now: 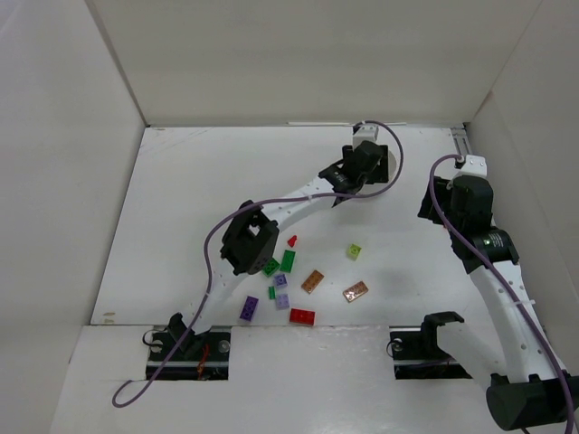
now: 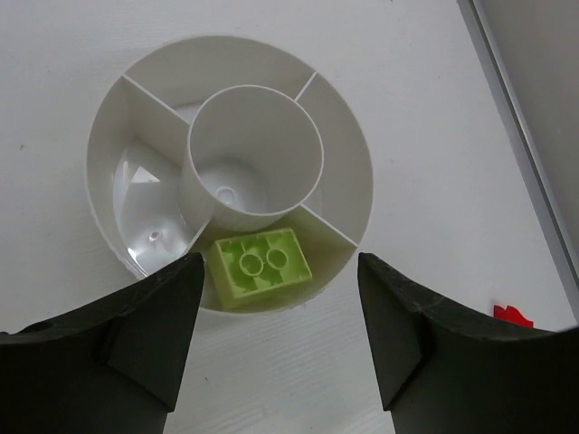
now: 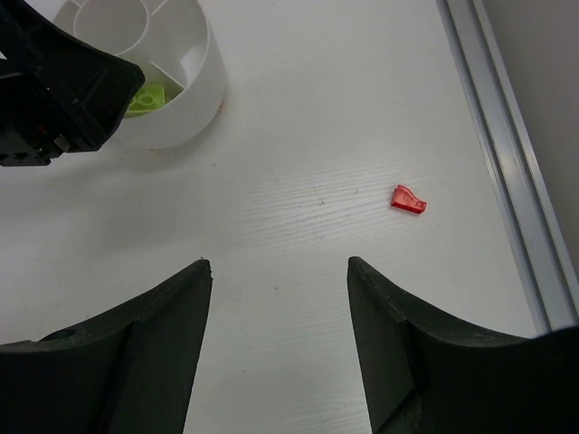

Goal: Sort the legos into containers by color

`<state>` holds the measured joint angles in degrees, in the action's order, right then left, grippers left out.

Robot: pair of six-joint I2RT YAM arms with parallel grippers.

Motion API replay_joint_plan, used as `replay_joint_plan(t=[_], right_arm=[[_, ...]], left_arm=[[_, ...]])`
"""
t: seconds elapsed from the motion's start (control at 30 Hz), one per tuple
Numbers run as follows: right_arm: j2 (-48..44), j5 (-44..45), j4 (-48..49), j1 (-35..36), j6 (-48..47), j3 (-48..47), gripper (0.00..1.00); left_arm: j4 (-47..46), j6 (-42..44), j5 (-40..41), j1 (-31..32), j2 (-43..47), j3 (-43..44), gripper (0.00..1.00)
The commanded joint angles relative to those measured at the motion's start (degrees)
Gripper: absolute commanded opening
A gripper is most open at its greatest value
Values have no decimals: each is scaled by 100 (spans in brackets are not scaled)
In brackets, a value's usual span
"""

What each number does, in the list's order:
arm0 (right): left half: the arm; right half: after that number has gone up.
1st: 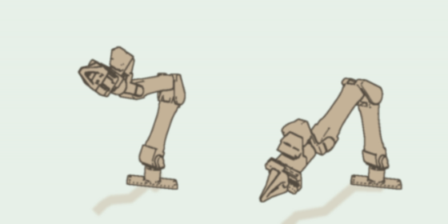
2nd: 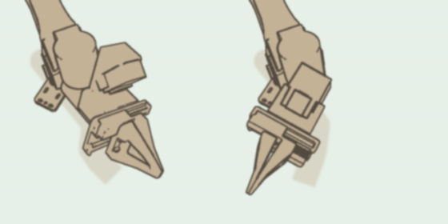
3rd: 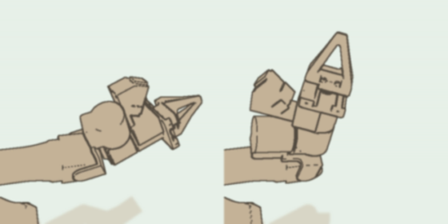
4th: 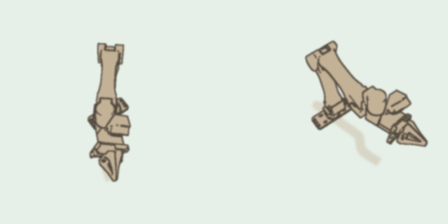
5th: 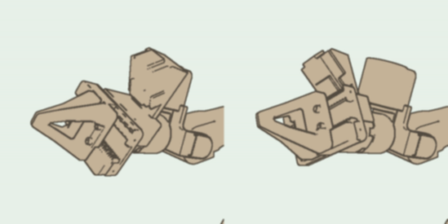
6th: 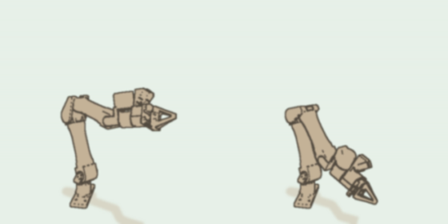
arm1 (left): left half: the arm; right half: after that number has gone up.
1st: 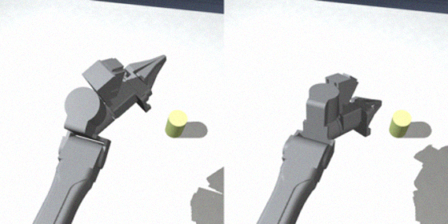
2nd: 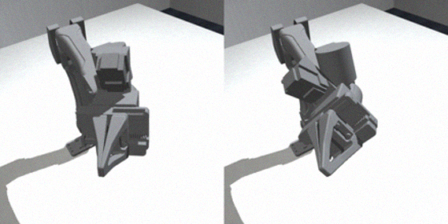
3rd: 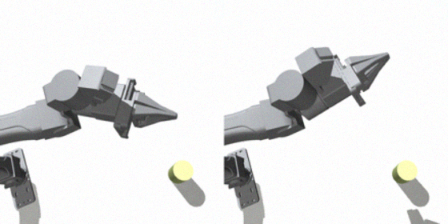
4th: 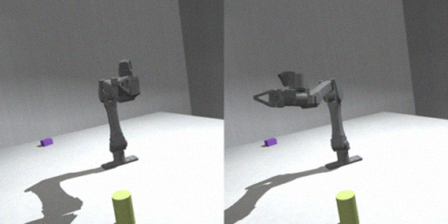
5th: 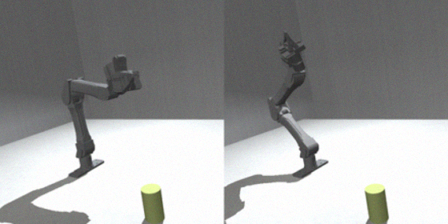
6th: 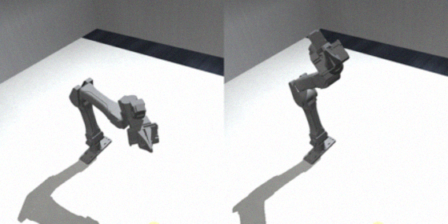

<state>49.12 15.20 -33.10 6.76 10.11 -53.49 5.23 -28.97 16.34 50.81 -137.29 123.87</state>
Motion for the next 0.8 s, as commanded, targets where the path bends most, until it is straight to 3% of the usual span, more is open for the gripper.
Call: replay_joint_plan(t=[0.0,0.23,0.47,0.63,0.77], right_arm=[[-34,88,14,-35,26,-38,67],[-34,88,14,-35,26,-38,67],[97,-175,129,-35,-158,15,67],[299,-878,444,175,-395,67,72],[668,-484,200,939,-168,67,72]], left_arm=[[-286,31,194,87,124,269,66],[-286,85,247,87,185,269,75],[-286,480,79,87,1554,-450,93],[-777,770,440,87,3501,-2303,100],[-700,525,440,-176,4867,-3798,100]])
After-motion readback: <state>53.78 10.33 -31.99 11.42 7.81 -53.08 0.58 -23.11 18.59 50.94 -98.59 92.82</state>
